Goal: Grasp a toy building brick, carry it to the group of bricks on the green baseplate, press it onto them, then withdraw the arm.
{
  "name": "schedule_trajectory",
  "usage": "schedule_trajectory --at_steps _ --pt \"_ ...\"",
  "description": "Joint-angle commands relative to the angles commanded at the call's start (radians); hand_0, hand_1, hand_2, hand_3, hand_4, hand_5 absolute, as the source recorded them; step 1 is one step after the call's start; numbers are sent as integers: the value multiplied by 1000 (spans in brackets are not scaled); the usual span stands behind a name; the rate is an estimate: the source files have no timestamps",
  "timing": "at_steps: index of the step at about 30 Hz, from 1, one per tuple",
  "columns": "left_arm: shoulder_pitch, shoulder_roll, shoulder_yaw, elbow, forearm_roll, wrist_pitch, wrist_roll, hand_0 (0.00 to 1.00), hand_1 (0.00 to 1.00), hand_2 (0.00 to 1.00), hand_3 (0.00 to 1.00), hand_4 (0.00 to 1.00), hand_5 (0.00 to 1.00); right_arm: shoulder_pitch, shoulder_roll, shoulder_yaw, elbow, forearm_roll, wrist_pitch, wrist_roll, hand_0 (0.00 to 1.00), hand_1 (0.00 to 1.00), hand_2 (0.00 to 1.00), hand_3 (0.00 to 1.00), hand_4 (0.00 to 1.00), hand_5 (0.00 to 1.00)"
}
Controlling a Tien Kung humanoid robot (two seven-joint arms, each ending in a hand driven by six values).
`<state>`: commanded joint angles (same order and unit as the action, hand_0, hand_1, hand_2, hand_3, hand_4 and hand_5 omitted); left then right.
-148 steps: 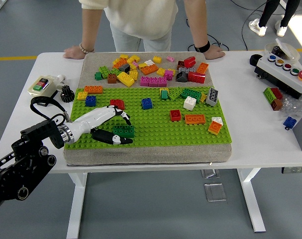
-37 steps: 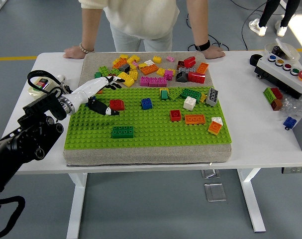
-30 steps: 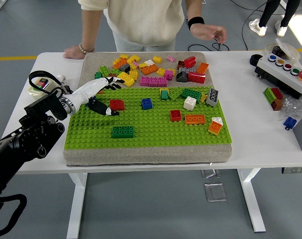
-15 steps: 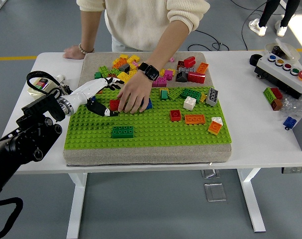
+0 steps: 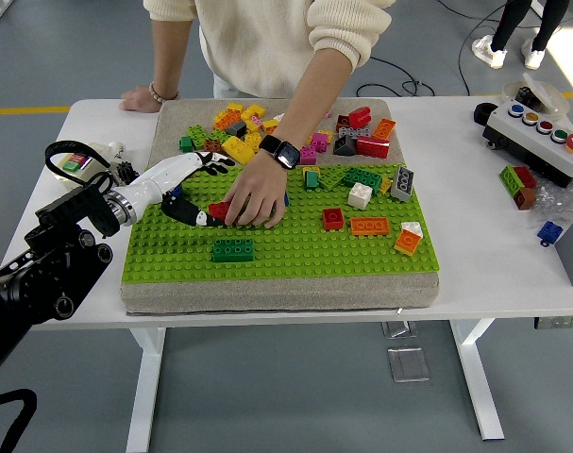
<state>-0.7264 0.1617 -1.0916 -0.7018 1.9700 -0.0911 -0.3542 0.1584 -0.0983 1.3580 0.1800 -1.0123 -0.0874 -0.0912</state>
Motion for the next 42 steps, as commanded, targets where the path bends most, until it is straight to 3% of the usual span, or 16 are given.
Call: schedule_trajectory --at_steps 14,24,42 --pt "-22 -17 4 63 1 -1 2 794 771 757 817 998 103 1 -1 4 0 3 -1 0 754 674 721 639 909 501" --pt "-50 -37 20 146 -15 8 -3 794 767 746 790 998 108 5 -1 2 0 5 -2 -1 753 675 721 639 909 501" --pt "-49 -52 46 203 -40 27 -11 760 738 715 755 998 101 6 -1 2 0 7 -2 -2 754 674 720 639 909 502"
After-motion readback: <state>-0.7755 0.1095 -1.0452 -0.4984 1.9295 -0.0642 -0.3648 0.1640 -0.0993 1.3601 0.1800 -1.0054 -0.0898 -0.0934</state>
